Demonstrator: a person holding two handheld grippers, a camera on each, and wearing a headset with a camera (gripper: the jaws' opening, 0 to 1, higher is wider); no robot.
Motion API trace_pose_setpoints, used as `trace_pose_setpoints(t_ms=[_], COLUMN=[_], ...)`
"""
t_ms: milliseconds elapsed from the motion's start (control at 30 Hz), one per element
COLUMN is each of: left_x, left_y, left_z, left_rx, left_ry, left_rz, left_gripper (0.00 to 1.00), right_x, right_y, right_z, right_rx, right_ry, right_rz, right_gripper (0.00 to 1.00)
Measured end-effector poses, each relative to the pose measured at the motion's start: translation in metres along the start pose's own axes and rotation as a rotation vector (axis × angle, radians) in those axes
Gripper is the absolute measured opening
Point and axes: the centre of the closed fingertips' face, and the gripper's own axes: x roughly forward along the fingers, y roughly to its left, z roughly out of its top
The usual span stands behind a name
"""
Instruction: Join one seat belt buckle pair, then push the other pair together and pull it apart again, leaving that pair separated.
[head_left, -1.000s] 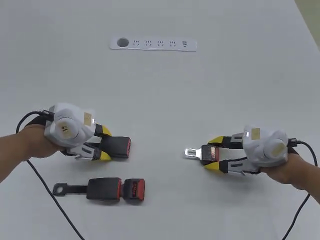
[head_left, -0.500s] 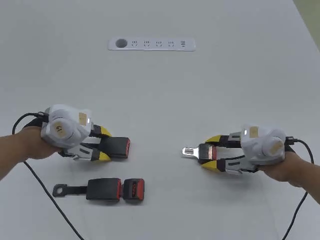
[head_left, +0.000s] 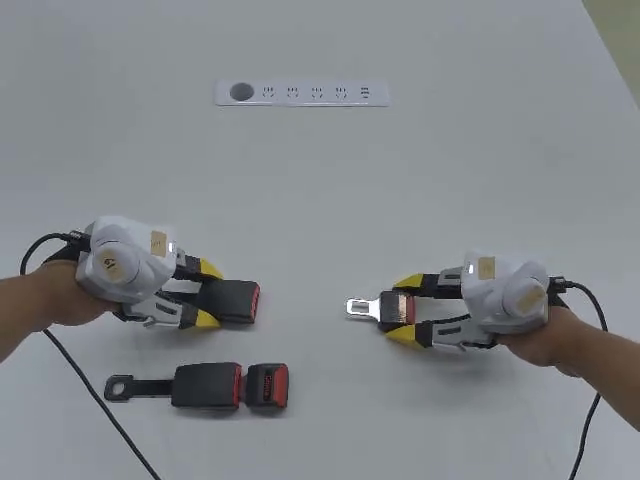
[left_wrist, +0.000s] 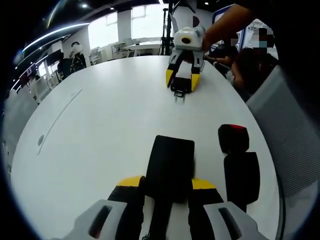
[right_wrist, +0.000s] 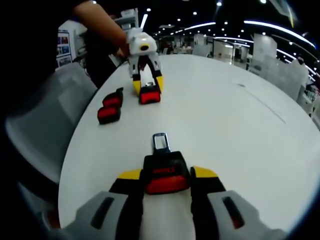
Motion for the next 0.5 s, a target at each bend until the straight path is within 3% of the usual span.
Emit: trace_pose_setpoints(t_ms=[500], left_x=[0.0], left_y=[0.0], left_z=[0.001], left_rx=[-0.009], left_ry=[-0.006], left_rz=[0.004], left_gripper=[0.35], right_x=[0.027], right_y=[0.008], right_z=[0.025], right_rx=[0.004], right_ry=[-0.051], right_rz=[0.023], right_gripper=[0.37])
